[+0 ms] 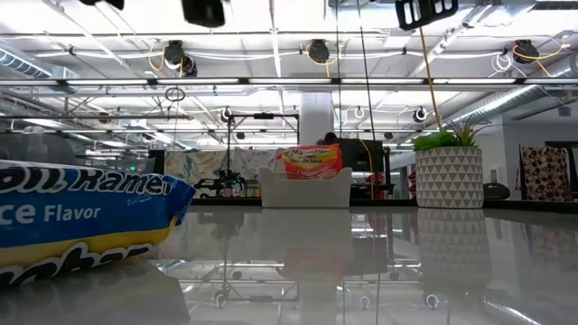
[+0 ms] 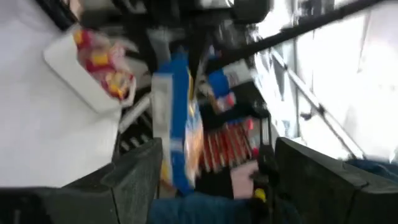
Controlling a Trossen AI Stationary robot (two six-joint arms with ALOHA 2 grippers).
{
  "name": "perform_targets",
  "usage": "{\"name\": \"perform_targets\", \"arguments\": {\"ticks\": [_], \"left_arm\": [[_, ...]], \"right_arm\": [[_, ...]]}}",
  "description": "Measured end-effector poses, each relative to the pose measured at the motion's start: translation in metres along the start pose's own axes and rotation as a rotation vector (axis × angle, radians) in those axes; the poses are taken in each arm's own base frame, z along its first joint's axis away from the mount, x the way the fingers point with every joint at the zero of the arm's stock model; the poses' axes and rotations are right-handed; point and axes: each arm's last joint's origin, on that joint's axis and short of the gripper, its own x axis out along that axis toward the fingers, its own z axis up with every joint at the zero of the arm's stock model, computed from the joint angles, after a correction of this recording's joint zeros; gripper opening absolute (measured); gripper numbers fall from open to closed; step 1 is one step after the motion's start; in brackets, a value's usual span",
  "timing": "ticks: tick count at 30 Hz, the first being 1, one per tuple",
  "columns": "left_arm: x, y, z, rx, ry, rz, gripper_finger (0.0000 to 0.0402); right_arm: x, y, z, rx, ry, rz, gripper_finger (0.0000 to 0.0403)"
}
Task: Sort Maruchan noodles
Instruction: Put the top blue noodle pack into the black bin
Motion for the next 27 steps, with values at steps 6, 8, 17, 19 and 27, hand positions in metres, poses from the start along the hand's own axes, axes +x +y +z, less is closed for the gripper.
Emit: {"name": "perform_targets", "arguments": {"ticks": [6, 8, 17, 19, 27], "left_arm": [[0.013, 0.02, -0.007, -0.037, -0.01, 0.082, 0.0314], [0.016, 0.023, -0.01, -0.038, 0.006, 0.09, 0.0314], [0.019, 0.024, -0.016, -0.049, 0.023, 0.094, 0.0314], [0.018, 0.024, -0.015, -0.047, 0.02, 0.094, 0.0314], [0.016, 0.033, -0.015, -0.066, 0.03, 0.183, 0.0315]], "right_arm": [[0.003, 0.001, -0.003, -0.026, 0.014, 0.002, 0.0114], [0.005, 0.001, -0.004, -0.027, 0.019, 0.0, 0.0114], [0.006, 0.0, -0.005, -0.077, 0.0, -0.016, 0.0114], [0.005, 0.0, -0.004, -0.085, -0.005, -0.017, 0.0114], [-0.003, -0.003, 0.005, -0.121, -0.101, -0.045, 0.0114]]}}
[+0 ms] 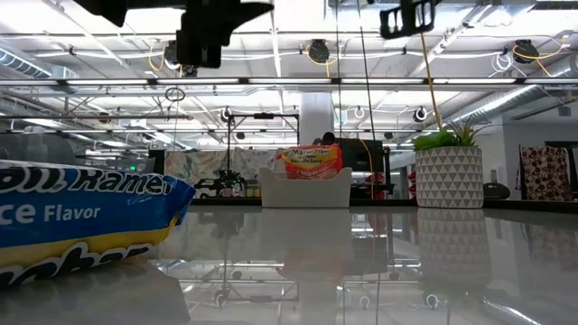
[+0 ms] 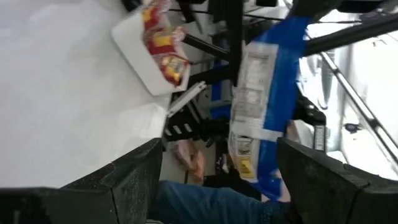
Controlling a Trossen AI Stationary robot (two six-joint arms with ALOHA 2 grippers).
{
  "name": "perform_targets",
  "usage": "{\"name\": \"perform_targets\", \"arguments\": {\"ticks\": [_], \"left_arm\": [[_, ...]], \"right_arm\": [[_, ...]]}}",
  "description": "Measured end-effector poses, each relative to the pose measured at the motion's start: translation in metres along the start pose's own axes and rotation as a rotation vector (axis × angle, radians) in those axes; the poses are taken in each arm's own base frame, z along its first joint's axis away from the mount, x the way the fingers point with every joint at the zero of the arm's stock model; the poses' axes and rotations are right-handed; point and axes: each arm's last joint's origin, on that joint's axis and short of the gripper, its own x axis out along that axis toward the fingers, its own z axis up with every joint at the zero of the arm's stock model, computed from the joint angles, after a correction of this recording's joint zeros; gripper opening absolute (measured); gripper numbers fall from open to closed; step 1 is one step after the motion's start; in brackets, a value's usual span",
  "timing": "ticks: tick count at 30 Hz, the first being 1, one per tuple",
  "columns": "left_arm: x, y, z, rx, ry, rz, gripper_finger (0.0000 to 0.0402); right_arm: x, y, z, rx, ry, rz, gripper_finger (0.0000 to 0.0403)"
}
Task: Sort Maruchan noodles
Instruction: Put the top blue noodle pack into the black bin
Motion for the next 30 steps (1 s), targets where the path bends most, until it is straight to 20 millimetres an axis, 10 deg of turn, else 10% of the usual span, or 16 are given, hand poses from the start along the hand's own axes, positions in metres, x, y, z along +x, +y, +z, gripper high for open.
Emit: {"name": "perform_targets", "arguments": {"ticks": [30], "left_arm": [[-0.002, 0.003, 0.007, 0.026, 0.054, -0.017, 0.0286]], "right_arm": [[0.013, -0.036, 0.05, -0.103, -0.053, 0.063, 0.0114]]}}
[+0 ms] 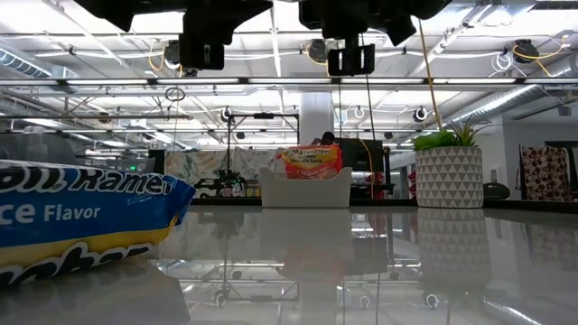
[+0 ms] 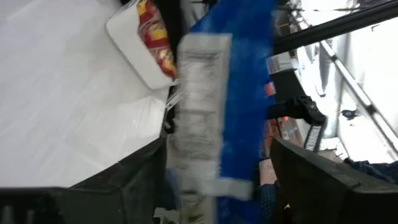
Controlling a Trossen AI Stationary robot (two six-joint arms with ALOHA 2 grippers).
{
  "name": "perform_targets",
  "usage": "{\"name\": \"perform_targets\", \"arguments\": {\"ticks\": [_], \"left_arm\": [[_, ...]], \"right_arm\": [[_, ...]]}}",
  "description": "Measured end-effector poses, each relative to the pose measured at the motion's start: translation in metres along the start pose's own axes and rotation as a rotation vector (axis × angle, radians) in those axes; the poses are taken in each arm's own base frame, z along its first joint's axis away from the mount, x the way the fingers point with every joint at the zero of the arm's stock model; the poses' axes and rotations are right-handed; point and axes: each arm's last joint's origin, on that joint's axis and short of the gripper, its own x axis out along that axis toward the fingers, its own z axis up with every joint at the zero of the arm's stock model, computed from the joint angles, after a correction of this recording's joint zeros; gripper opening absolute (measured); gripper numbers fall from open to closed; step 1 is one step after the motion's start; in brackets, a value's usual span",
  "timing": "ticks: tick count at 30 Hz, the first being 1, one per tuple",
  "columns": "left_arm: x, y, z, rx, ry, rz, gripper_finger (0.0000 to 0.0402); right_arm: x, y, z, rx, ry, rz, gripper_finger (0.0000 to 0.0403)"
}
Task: Sort Maruchan noodles
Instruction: Put the top blue noodle pack into the black bin
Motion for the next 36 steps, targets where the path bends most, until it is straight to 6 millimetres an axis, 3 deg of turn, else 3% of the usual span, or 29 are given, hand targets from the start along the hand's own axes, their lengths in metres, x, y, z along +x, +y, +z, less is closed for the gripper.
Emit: {"name": "perform_targets", "arguments": {"ticks": [12, 20, 36], "left_arm": [[-0.002, 0.007, 0.003, 0.033, 0.017, 0.05, 0.013], [-0.005, 0.009, 0.011, 0.027, -0.005, 0.038, 0.0139], [-0.021, -0.006, 0.05, 0.069, -0.212, -0.186, 0.0131]], "right_arm": [[0.006, -0.01, 0.003, -0.011, -0.011, -0.025, 0.0114], [-0.005, -0.007, 0.008, 0.007, -0.066, -0.034, 0.0131], [-0.066, 0.028, 0.025, -0.06, -0.472, -0.026, 0.029]]}}
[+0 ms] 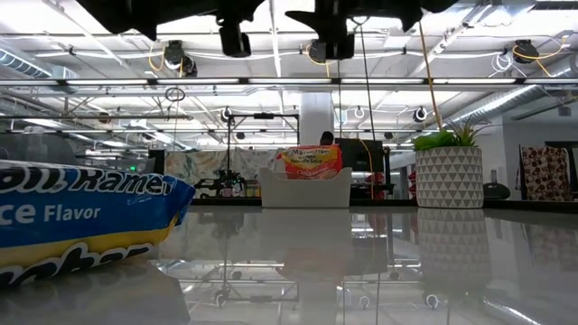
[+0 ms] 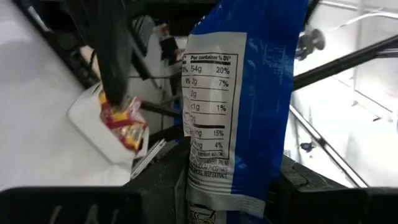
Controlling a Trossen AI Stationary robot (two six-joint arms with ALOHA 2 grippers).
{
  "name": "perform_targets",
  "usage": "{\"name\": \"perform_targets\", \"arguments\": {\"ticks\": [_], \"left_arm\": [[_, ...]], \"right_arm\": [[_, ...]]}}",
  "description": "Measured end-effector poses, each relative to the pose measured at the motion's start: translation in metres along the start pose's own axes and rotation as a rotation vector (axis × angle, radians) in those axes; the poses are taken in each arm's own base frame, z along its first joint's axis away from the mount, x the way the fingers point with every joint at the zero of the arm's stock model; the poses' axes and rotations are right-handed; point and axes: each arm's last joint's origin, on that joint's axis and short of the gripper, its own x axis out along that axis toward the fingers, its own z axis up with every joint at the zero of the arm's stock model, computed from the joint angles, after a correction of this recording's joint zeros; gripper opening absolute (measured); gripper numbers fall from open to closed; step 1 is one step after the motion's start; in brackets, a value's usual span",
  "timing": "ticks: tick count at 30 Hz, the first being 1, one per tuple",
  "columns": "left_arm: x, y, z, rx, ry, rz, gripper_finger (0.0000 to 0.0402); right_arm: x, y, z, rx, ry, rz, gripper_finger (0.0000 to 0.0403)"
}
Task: Sort Maruchan noodles
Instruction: Put the top blue noodle pack into the black bin
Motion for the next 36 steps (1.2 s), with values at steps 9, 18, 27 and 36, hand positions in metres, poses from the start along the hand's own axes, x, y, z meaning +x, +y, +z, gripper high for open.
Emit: {"name": "perform_targets", "arguments": {"ticks": [9, 18, 27, 36], "left_arm": [[-0.003, -0.009, 0.012, 0.052, -0.077, -0.1, 0.013], [-0.007, -0.016, 0.024, 0.22, -0.343, -0.096, 0.013], [-0.011, -0.016, 0.033, 0.366, -0.491, -0.029, 0.013], [-0.011, -0.015, 0.032, 0.455, -0.485, -0.004, 0.013]], "right_arm": [[-0.061, 0.04, 0.02, -0.25, -0.389, -0.031, 0.0302], [-0.097, 0.078, 0.008, -0.602, -0.684, -0.148, 0.0302], [-0.095, 0.075, 0.004, -0.517, -0.675, -0.177, 0.0302], [-0.075, 0.04, -0.002, -0.327, -0.549, -0.028, 0.0302]]}}
